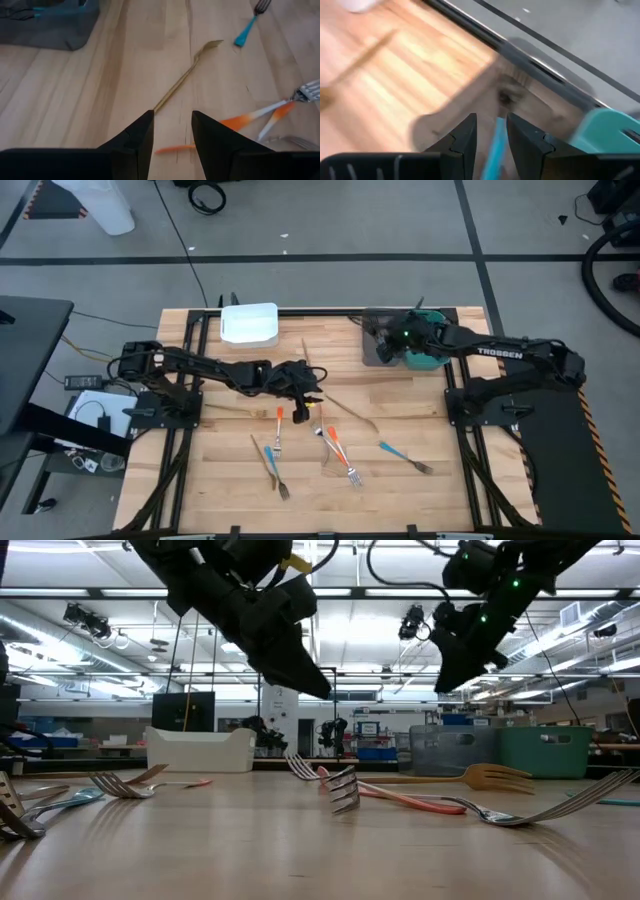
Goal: Sort silverware by color (type)
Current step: Put the middle right gold fork into the white bin
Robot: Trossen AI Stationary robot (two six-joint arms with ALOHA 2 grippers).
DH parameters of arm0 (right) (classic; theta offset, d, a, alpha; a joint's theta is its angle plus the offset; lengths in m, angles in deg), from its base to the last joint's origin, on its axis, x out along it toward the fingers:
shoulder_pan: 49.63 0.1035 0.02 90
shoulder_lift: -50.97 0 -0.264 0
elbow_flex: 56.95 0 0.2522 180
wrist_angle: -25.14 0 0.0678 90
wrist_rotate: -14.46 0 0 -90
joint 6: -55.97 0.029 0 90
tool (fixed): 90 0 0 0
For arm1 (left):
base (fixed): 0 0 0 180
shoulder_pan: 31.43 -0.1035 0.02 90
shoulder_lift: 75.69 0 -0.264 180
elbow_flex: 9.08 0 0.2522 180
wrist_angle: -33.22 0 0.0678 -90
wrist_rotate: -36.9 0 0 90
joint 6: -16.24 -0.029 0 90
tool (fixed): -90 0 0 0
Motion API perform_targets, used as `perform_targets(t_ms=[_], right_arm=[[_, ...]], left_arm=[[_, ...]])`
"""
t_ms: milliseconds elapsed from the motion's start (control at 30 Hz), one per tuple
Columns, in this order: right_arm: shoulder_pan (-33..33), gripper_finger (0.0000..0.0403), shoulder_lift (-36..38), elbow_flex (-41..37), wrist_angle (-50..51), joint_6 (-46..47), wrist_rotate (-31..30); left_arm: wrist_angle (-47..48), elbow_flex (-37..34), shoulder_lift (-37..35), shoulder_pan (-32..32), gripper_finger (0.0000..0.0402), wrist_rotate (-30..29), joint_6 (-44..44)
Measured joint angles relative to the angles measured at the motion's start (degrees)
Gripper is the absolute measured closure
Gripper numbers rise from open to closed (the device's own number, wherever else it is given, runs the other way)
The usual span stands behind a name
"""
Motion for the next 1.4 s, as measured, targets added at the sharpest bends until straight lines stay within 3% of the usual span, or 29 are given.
perform_targets(t_ms=[200,533,1033,1400], right_arm=[[6.45,0.0286,0.00,0.02,-3.48,1.38,0.14],[15.83,0.0286,-1.49,0.05,-0.89,9.25,1.46],[23.51,0.0286,-1.11,0.02,7.05,13.69,4.53],[27.44,0.0286,-0.59,0.00,9.88,15.21,-0.43]], left_arm=[[1.30,3.65,3.18,0.93,0.0260,-0.10,-1.00],[4.53,10.66,10.09,1.86,0.0260,1.03,-3.04],[5.41,19.68,20.68,2.84,0.0261,2.18,-10.15],[1.27,20.21,25.81,1.16,0.0261,2.18,-19.74]])
